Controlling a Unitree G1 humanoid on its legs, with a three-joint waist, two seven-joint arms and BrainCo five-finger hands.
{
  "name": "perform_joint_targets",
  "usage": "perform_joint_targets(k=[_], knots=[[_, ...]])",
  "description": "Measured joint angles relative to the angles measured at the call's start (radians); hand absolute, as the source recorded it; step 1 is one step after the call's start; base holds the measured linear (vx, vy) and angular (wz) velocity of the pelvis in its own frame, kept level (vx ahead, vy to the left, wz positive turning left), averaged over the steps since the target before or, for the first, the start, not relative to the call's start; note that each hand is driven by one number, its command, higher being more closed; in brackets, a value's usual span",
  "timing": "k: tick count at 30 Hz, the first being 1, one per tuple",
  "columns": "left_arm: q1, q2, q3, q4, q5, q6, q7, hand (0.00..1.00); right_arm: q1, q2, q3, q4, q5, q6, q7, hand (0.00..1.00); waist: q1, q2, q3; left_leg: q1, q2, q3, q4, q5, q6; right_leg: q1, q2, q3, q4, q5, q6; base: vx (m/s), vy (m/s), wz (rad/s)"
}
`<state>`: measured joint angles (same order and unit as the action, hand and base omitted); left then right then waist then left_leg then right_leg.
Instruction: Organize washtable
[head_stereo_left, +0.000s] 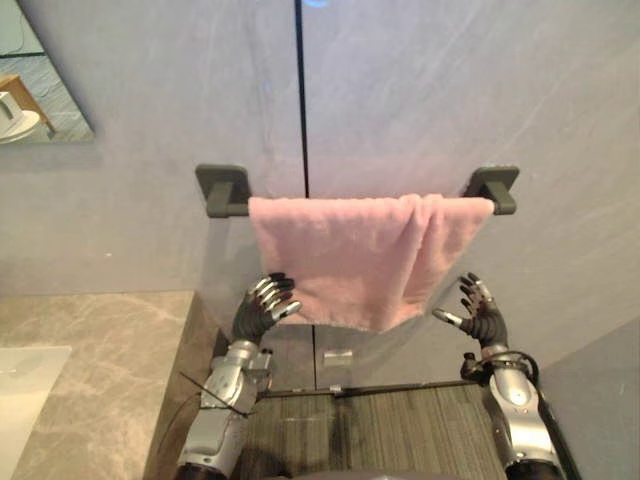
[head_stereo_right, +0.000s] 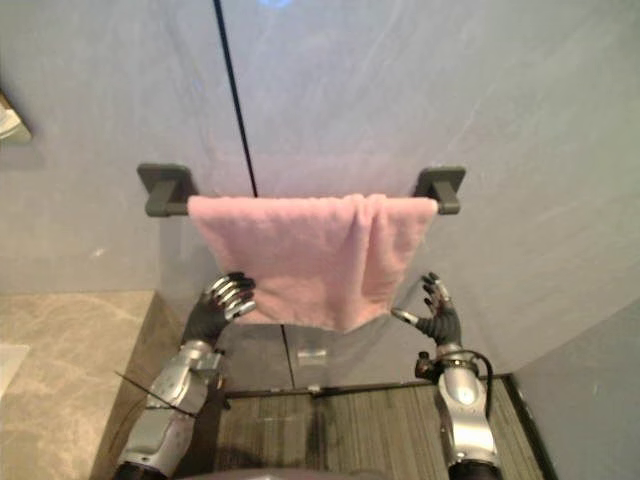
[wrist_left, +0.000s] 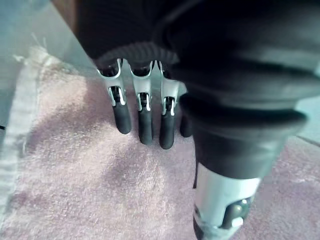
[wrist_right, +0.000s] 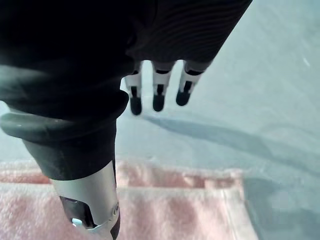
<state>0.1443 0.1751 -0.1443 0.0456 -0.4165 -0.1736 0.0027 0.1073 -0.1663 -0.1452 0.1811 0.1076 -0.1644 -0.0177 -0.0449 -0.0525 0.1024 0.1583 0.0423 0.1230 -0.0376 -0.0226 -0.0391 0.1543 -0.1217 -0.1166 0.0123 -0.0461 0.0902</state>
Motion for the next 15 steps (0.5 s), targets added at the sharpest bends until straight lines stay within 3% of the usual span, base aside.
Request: perform_joint_targets(k=[4,11,15], knots=[[0.052,-0.038,0.033,-0.009,0.001,0.0,-0.002,0.0,0.054,0.021,-0.03,-0.002,-0.001,0.0,-0.001,0.0,0.0,-0.001,-0.001,0.001,-0.003,-0.004,-0.001,0.0,0.0,0.0,-0.002,-0.004,0.001,0.0,0.0,-0.02,-0.006,0.02],[0.147,-0.035,0.032,-0.011,0.06,-0.002,-0.026,0.0,0.152,0.044,-0.027,0.007,-0.059,-0.001,0.001,0.0,0.001,0.006,-0.001,-0.006,-0.004,-0.012,-0.003,0.0,0.0,-0.003,-0.003,-0.018,-0.003,-0.001,0.001,-0.01,-0.005,0.03],[0.164,-0.034,0.025,0.133,0.104,-0.003,-0.046,0.0,0.168,0.044,0.027,0.15,-0.112,-0.005,0.002,0.0,0.001,0.016,-0.005,-0.005,-0.006,-0.019,-0.021,0.009,0.0,-0.003,-0.003,-0.024,-0.01,-0.001,0.001,0.0,-0.009,0.03]])
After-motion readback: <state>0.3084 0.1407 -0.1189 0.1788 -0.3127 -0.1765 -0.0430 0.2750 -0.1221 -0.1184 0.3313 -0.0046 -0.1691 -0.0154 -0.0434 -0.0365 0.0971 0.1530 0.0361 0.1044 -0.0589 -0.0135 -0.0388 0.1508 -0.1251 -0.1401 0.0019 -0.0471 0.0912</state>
